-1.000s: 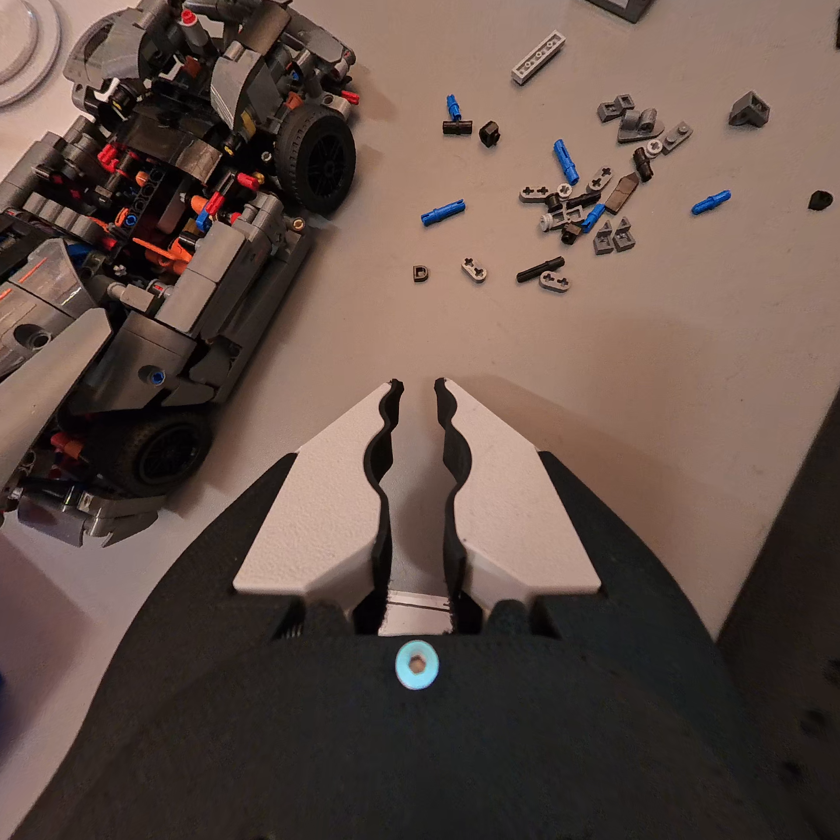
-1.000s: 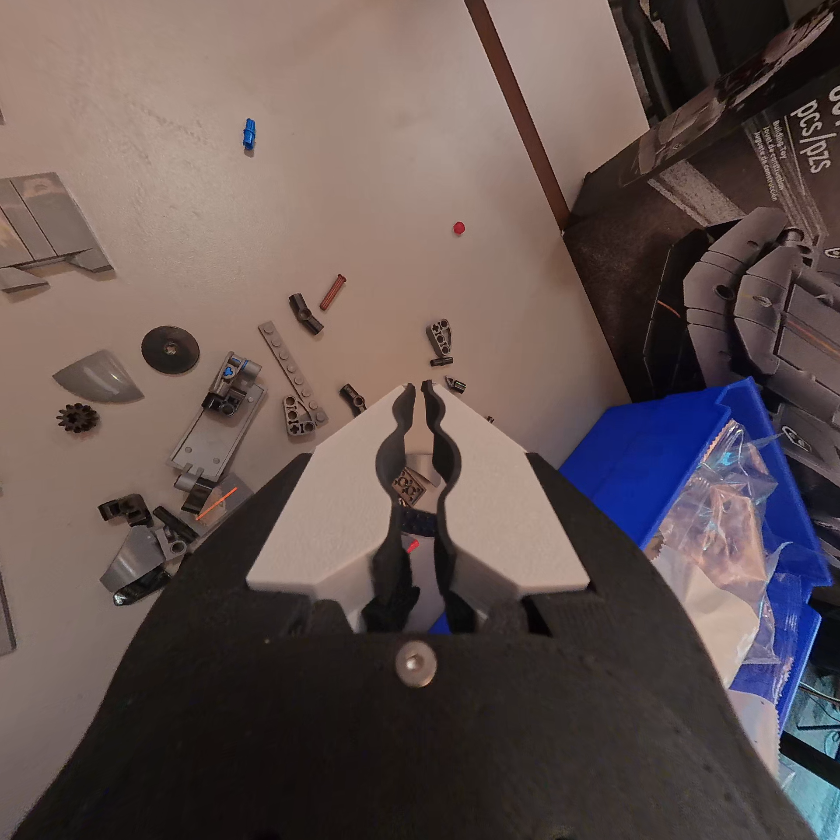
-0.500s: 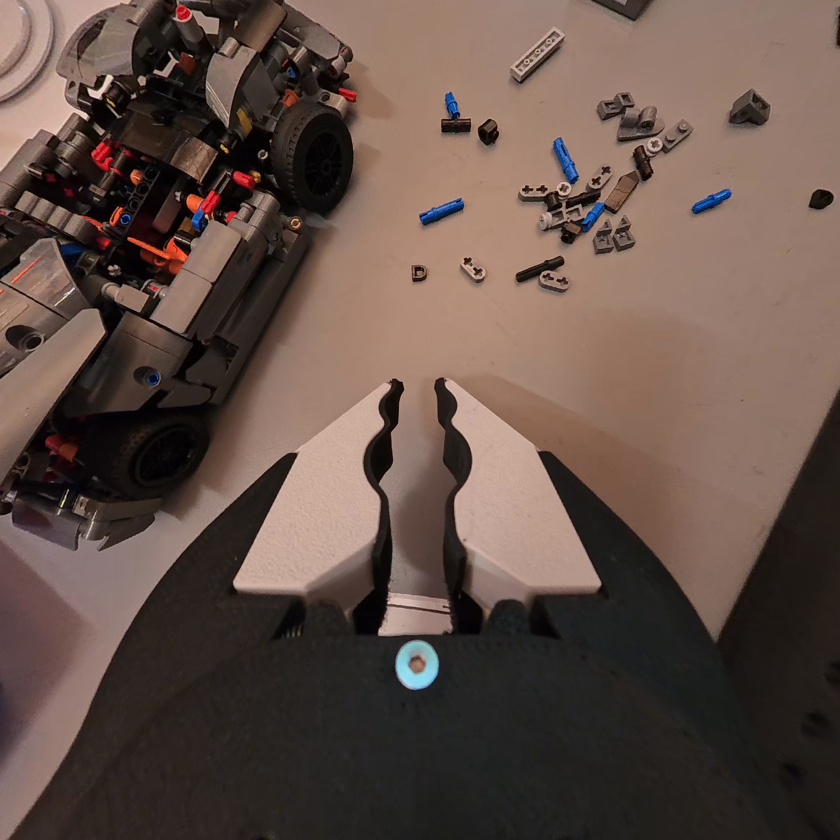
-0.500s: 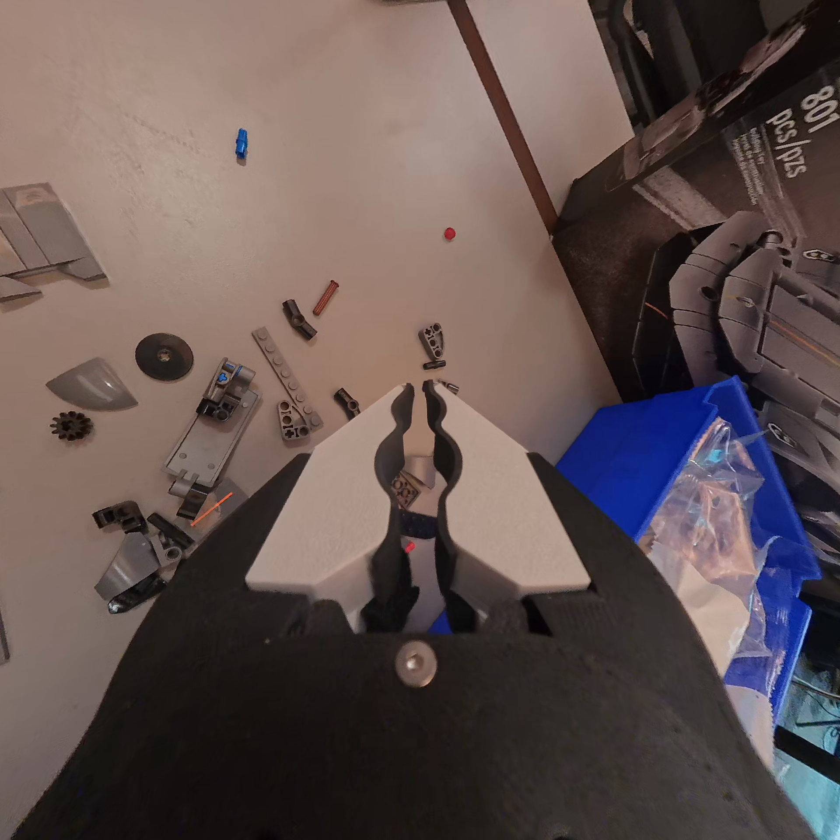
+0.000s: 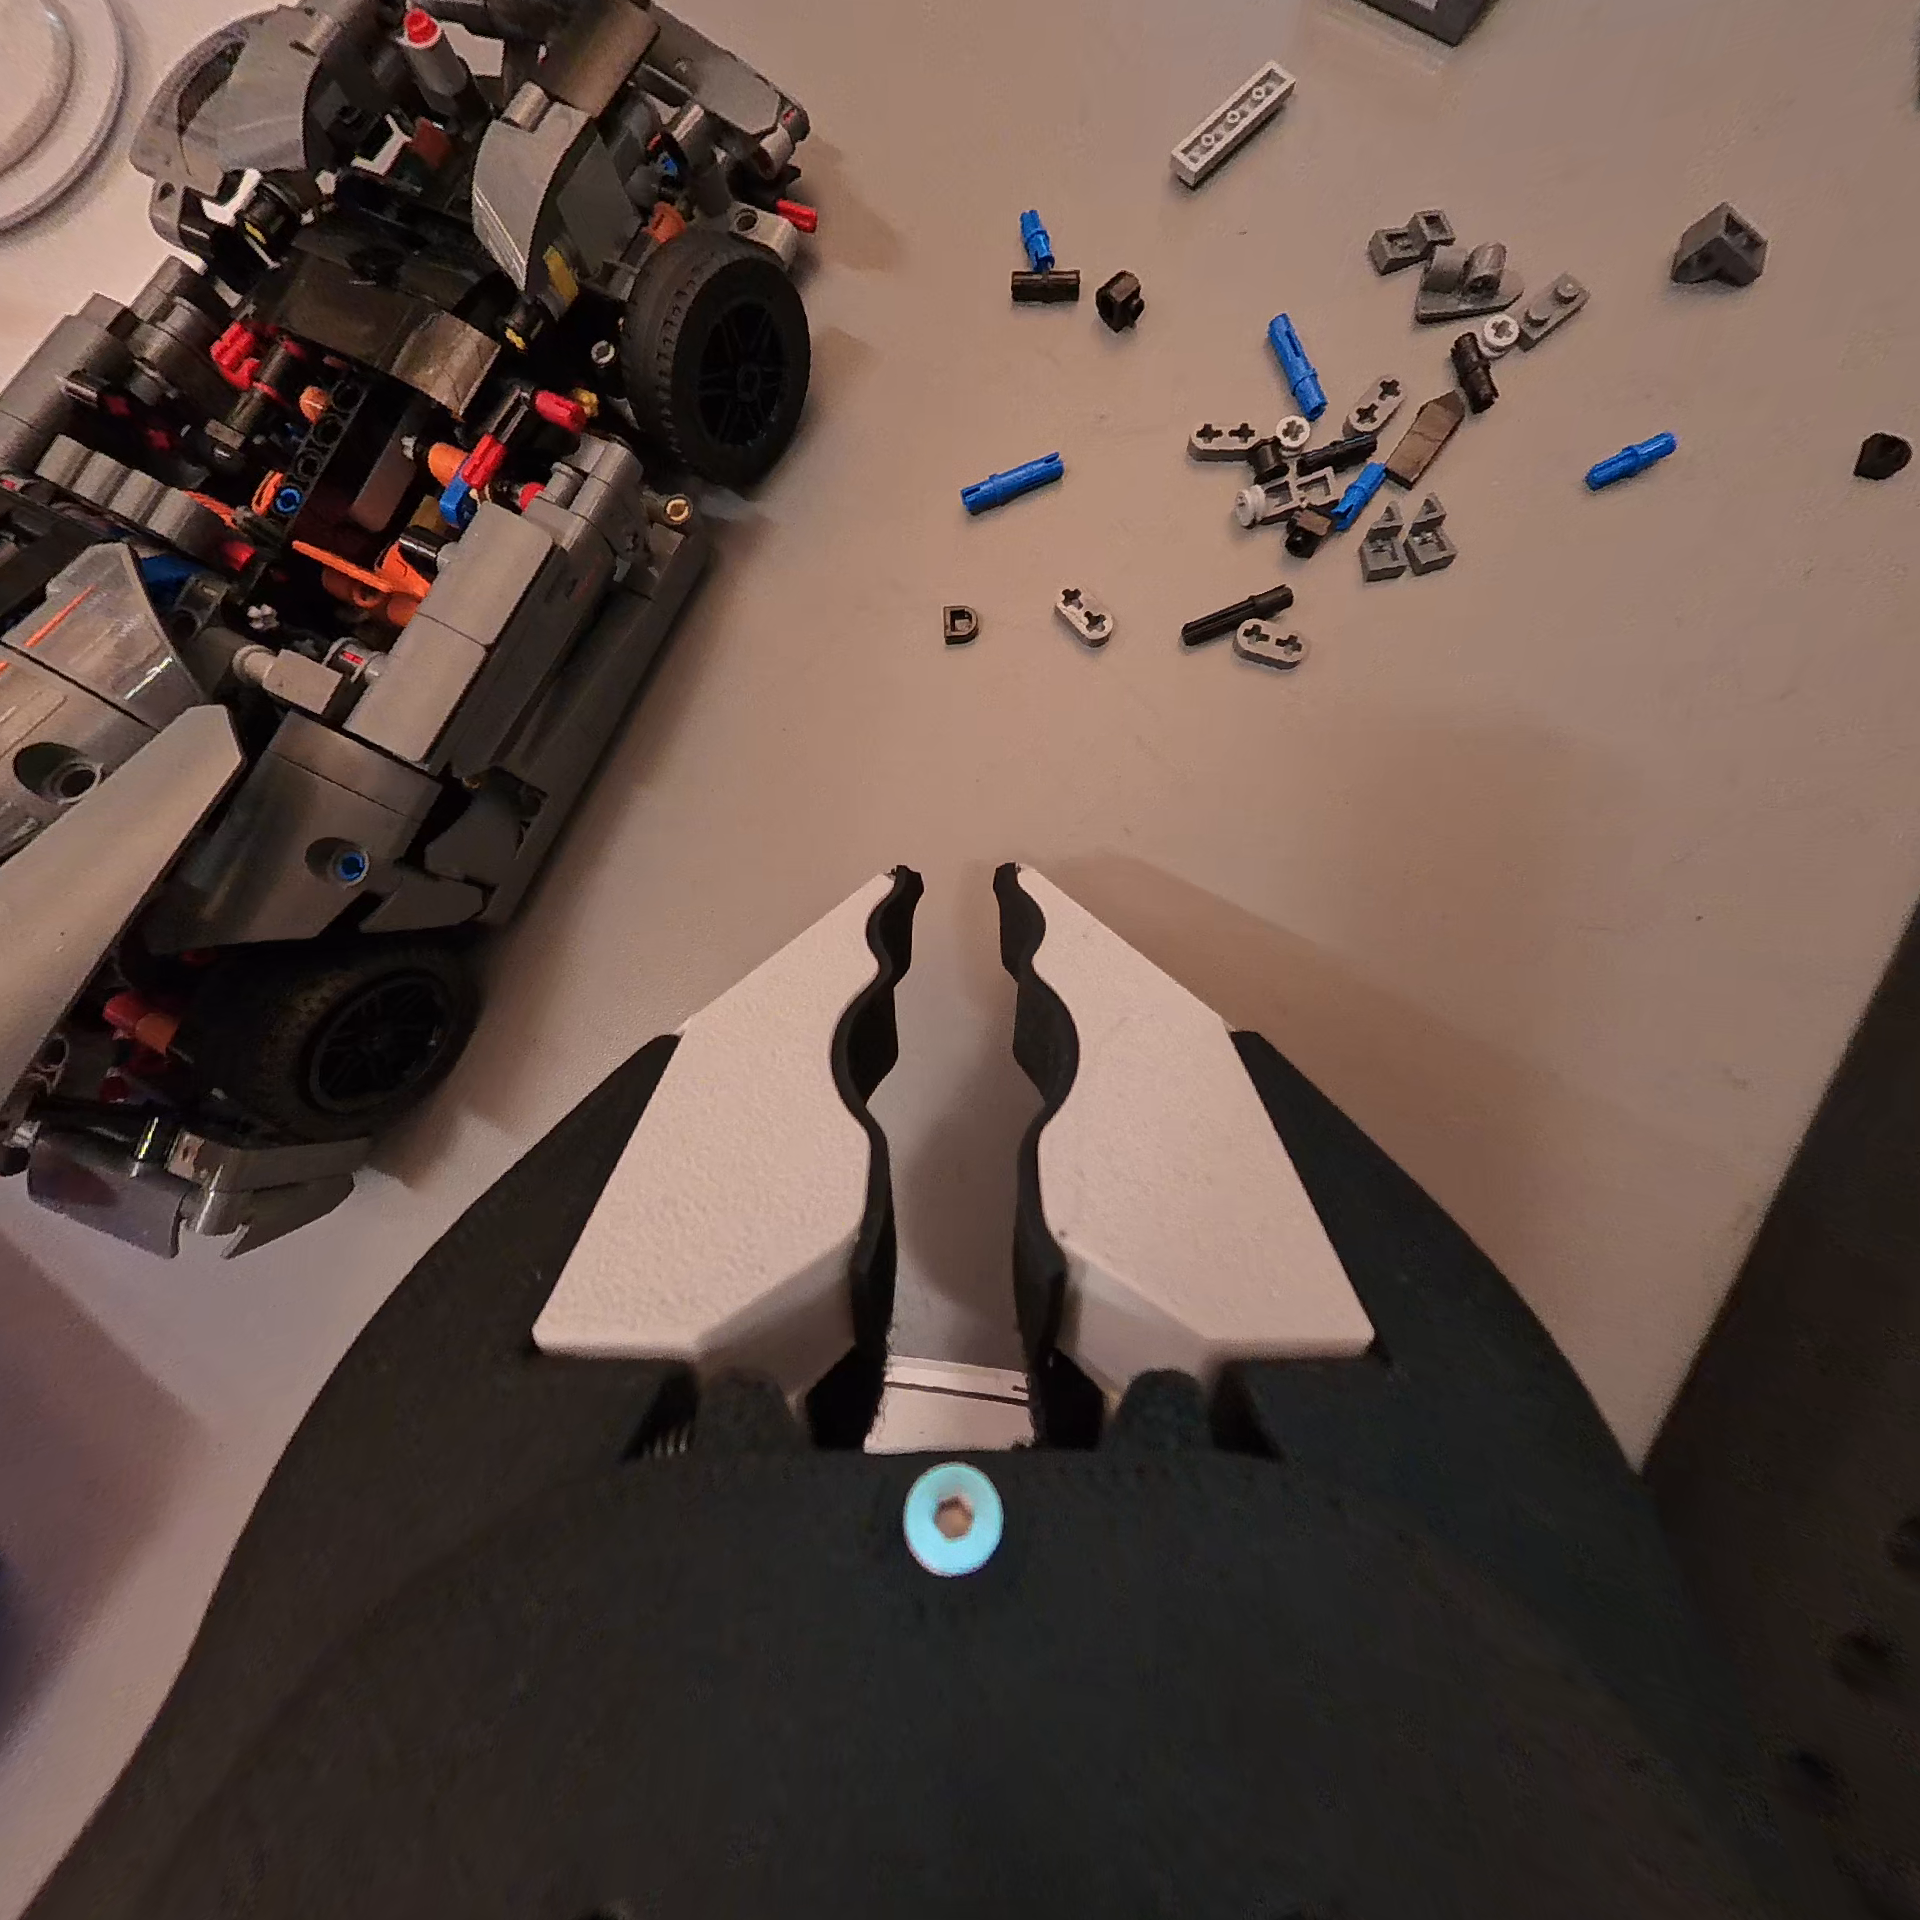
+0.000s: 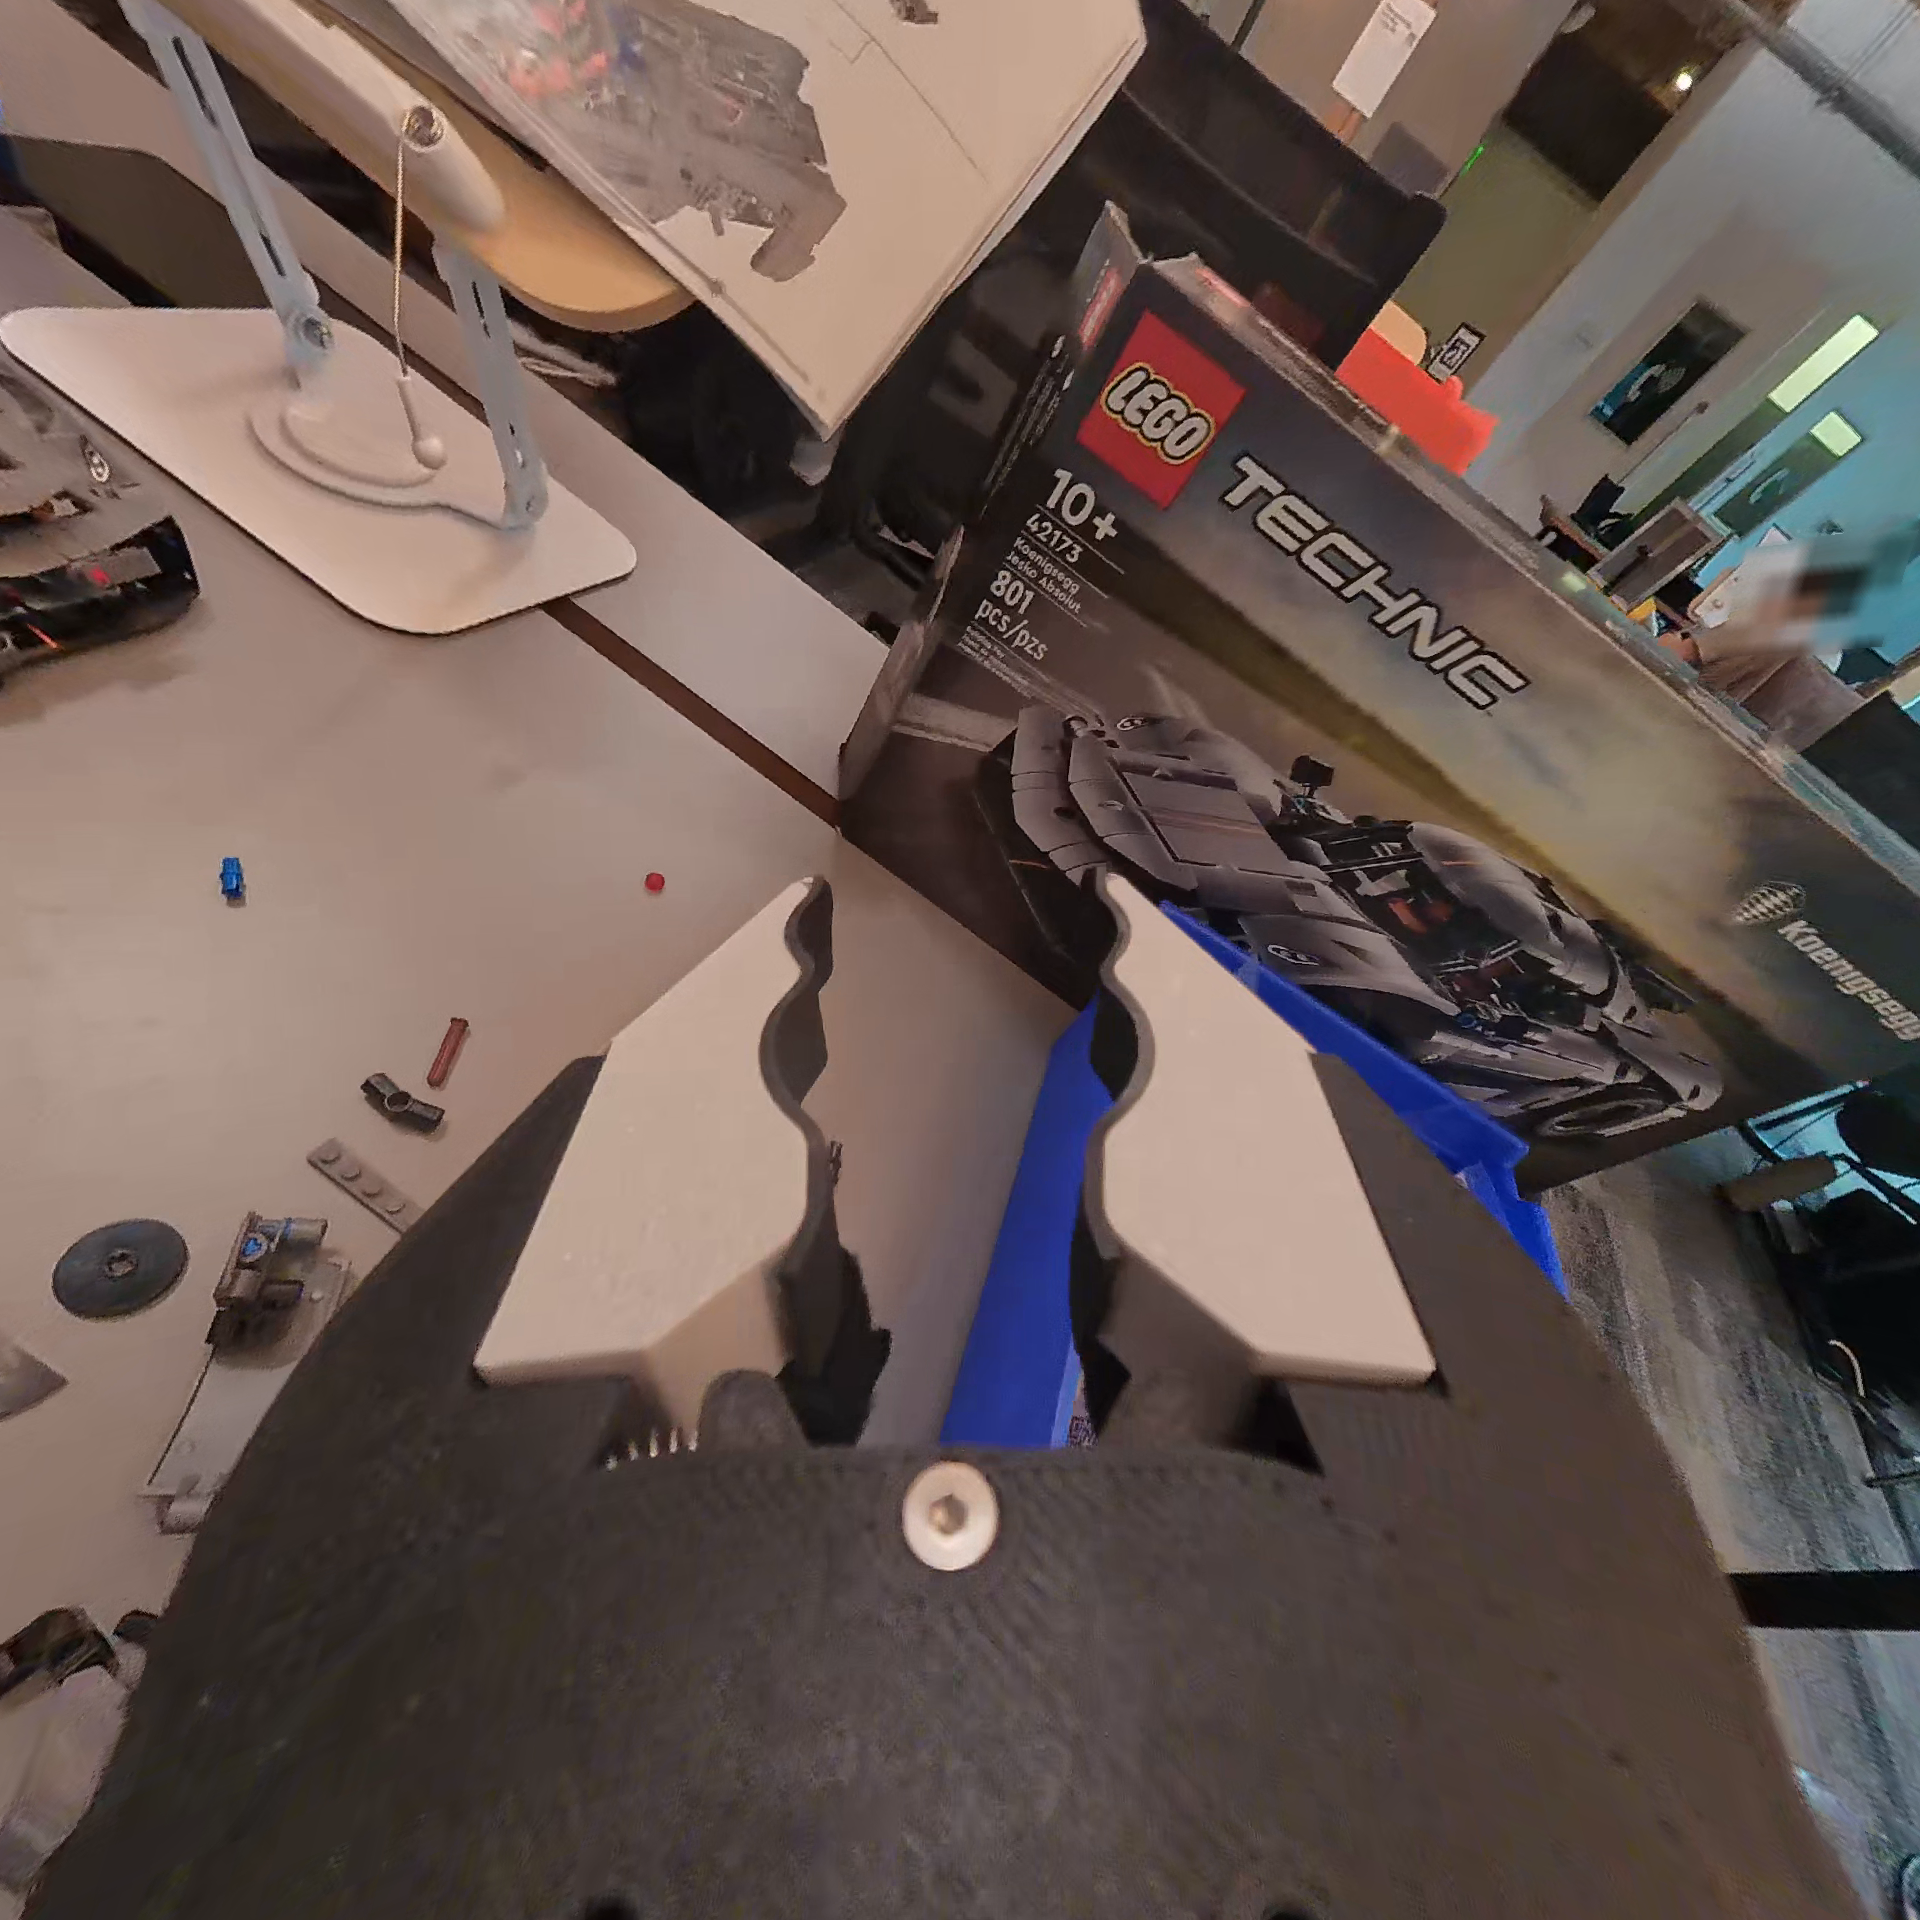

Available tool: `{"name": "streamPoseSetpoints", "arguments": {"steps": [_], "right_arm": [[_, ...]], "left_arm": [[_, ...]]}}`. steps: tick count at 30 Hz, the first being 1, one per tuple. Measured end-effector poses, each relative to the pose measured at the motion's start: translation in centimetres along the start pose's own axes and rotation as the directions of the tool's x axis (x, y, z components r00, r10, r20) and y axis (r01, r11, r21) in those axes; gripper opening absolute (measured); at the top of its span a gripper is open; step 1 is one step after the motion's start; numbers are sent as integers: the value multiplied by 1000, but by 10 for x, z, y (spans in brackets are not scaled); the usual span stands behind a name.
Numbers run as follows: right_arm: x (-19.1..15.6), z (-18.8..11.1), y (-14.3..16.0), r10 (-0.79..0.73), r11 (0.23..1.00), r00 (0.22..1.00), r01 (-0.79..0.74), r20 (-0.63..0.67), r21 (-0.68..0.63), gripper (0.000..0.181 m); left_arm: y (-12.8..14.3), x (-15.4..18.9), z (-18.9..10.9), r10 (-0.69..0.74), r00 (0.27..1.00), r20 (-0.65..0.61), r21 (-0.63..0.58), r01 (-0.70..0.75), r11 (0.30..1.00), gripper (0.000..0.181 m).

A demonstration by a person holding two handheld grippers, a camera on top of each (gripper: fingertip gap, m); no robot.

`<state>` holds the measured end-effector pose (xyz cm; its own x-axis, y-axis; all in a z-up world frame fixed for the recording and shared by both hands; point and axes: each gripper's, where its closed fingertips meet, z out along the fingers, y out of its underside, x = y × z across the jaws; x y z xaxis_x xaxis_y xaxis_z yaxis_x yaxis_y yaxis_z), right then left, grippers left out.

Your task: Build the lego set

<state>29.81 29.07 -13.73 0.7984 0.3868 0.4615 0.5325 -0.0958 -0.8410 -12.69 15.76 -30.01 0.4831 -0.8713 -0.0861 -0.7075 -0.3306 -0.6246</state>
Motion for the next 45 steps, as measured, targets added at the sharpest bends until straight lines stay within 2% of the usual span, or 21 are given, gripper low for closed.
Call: {"name": "streamPoseSetpoints", "arguments": {"steps": [11,26,30,32,35,39,45], "right_arm": [[-16,10,16,-39,995,996,46,75,-87,40],[-39,16,33,-102,976,978,133,180,-170,21],[-52,16,39,-103,969,964,152,246,-193,14],[-69,14,44,-103,961,936,182,338,-211,13],[-108,9,56,-100,943,854,245,510,-227,11],[-150,0,77,-83,901,742,341,665,-269,6],[-176,-8,97,-23,856,668,398,744,-330,5]], "left_arm": [[0,0,0,-2,1000,-3,0,2,1000,13],[1,1,1,-2,1000,-7,-3,2,1000,13],[1,1,1,-2,1000,-7,-3,2,1000,13],[1,1,1,-2,1000,-6,-3,2,1000,13],[1,1,2,-3,1000,-7,-4,3,1000,14],[1,1,2,-2,1000,-8,-4,2,1000,13],[0,1,1,-1,1000,-8,-2,1,1000,14]]}}
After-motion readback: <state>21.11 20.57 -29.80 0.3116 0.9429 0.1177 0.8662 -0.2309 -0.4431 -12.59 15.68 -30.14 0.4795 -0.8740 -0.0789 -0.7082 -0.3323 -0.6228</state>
